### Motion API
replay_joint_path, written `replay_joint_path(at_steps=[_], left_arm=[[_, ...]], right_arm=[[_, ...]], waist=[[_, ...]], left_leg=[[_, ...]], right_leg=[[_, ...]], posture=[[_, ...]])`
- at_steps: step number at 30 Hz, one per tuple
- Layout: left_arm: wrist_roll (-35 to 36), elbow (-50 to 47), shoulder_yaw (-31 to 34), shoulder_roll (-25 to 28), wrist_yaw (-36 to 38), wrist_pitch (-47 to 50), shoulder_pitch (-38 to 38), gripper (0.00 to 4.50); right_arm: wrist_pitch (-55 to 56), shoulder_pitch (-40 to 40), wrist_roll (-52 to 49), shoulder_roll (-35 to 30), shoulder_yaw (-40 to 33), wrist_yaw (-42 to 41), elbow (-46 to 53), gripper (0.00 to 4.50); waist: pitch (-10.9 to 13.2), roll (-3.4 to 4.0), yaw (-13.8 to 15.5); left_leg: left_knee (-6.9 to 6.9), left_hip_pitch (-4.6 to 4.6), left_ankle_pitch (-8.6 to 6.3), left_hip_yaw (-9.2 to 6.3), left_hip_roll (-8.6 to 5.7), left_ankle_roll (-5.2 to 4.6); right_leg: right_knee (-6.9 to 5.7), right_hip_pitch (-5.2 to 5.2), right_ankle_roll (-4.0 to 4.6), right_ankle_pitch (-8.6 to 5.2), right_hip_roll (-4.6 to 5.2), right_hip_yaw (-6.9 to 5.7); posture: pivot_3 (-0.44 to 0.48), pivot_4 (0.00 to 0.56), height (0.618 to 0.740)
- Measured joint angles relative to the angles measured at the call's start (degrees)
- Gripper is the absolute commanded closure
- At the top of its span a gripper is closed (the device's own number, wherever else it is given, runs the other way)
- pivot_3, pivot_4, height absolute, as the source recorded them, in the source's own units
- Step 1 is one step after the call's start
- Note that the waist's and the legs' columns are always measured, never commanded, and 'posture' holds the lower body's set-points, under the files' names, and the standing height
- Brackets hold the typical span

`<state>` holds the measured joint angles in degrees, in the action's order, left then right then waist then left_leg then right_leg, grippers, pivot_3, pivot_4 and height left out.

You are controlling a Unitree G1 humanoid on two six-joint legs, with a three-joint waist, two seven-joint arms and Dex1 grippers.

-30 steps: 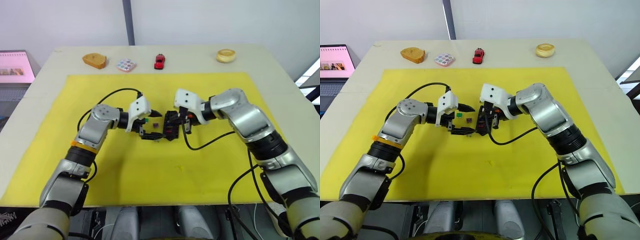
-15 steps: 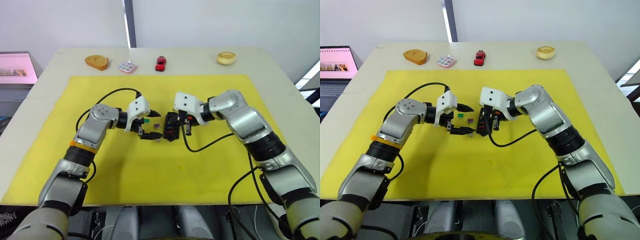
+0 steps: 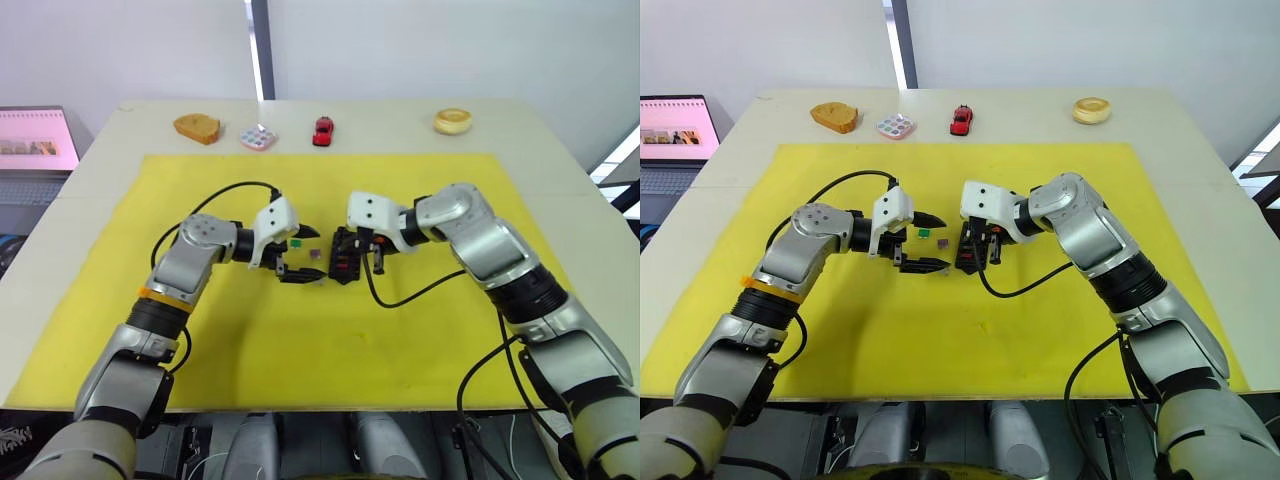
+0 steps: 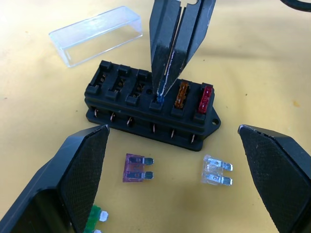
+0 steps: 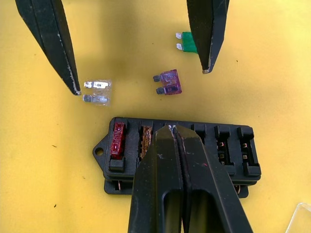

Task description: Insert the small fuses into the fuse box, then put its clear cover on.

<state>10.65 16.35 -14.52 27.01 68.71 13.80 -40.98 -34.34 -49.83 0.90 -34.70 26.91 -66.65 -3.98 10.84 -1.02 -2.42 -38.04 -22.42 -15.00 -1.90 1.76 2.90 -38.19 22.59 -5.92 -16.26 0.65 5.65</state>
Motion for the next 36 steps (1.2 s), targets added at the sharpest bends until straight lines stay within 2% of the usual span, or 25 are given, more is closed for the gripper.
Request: replay_joint_path(at_steps=[4, 10, 15, 17, 22, 25, 28, 35, 36], left_arm=[[0.1, -0.9, 0.1, 0.1, -0.1, 0.6, 0.1, 0.0], [1.3, -2.6, 1.6, 1.6, 0.1, 2.8, 0.3, 0.0], [3.8, -5.9, 3.4, 3.5, 1.1, 6.4, 0.9, 0.0], [5.2, -7.4, 4.3, 4.7, 1.6, 8.7, 1.5, 0.0], [6.4, -11.3, 5.0, 12.3, 4.3, 12.4, 3.7, 0.0], [7.0, -12.7, 6.4, 18.0, 6.1, 14.7, 5.9, 0.0], [7.9, -12.8, 10.1, 23.6, 7.3, 16.0, 8.6, 0.0], [10.4, -14.8, 14.0, 28.9, 8.9, 17.2, 14.3, 0.0], [10.5, -14.8, 14.2, 29.1, 8.9, 17.3, 14.4, 0.0]], right_arm=[[-0.9, -0.3, -0.4, 0.2, -1.1, -0.2, -0.3, 4.46], [-9.3, 0.2, -5.2, -0.3, -5.8, -0.9, 1.4, 4.46], [-15.8, 0.6, -10.4, -1.8, -10.9, -0.7, 4.5, 4.46], [-17.7, 0.7, -13.1, -2.9, -13.9, -0.6, 7.5, 4.46], [-16.6, 3.7, -15.8, -9.3, -18.6, -0.7, 12.1, 4.46], [-14.4, 8.0, -16.7, -15.4, -21.0, -2.2, 13.9, 4.46], [-11.8, 13.2, -17.5, -22.6, -24.4, -4.3, 13.9, 3.59], [-6.5, 23.5, -18.4, -29.1, -30.0, -6.4, 12.2, 0.05], [-6.3, 23.7, -18.7, -29.5, -30.6, -6.4, 12.1, 0.05]], waist=[[0.0, 0.0, 0.0], [0.1, 0.02, 0.0], [0.1, 0.05, -0.1], [0.1, 0.06, -0.1], [0.1, 0.07, -0.1], [0.2, 0.07, -0.1], [0.2, 0.09, -0.1], [0.3, 0.14, -0.2], [0.3, 0.14, -0.2]], left_leg=[[0.0, 0.0, 0.0, -0.01, 0.0, 0.0], [0.05, -0.19, 0.0, 0.0, 0.0, 0.0], [0.0, -1.0, 0.0, -0.03, 0.02, 0.0], [0.03, -1.05, 0.0, -0.01, 0.02, 0.0], [0.11, -1.04, -0.01, 0.04, 0.02, -0.02], [0.1, -1.04, -0.01, 0.06, 0.02, -0.02], [0.1, -1.04, -0.02, 0.09, 0.03, -0.02], [0.08, -1.01, -0.01, 0.2, 0.06, -0.02], [0.08, -1.01, -0.01, 0.2, 0.06, -0.02]], right_leg=[[0.01, 0.0, 0.0, 0.0, 0.0, 0.0], [0.01, 0.21, 0.0, 0.0, 0.01, 0.0], [-0.1, 1.08, 0.0, 0.02, 0.0, 0.0], [-0.1, 1.15, 0.0, 0.02, 0.01, 0.0], [0.0, 1.14, 0.0, 0.01, 0.01, 0.01], [0.0, 1.14, 0.0, 0.01, 0.01, 0.01], [0.03, 1.14, 0.0, 0.0, 0.02, 0.01], [0.02, 1.17, 0.01, -0.01, 0.02, 0.07], [0.02, 1.17, 0.01, -0.01, 0.02, 0.07]], posture=[[0.0, 0.15, 0.74], [0.0, 0.15, 0.74], [0.0, 0.15, 0.74], [0.0, 0.15, 0.74], [0.0, 0.15, 0.74], [0.0, 0.15, 0.74], [0.0, 0.15, 0.74], [0.0, 0.15, 0.74], [0.0, 0.15, 0.74]])
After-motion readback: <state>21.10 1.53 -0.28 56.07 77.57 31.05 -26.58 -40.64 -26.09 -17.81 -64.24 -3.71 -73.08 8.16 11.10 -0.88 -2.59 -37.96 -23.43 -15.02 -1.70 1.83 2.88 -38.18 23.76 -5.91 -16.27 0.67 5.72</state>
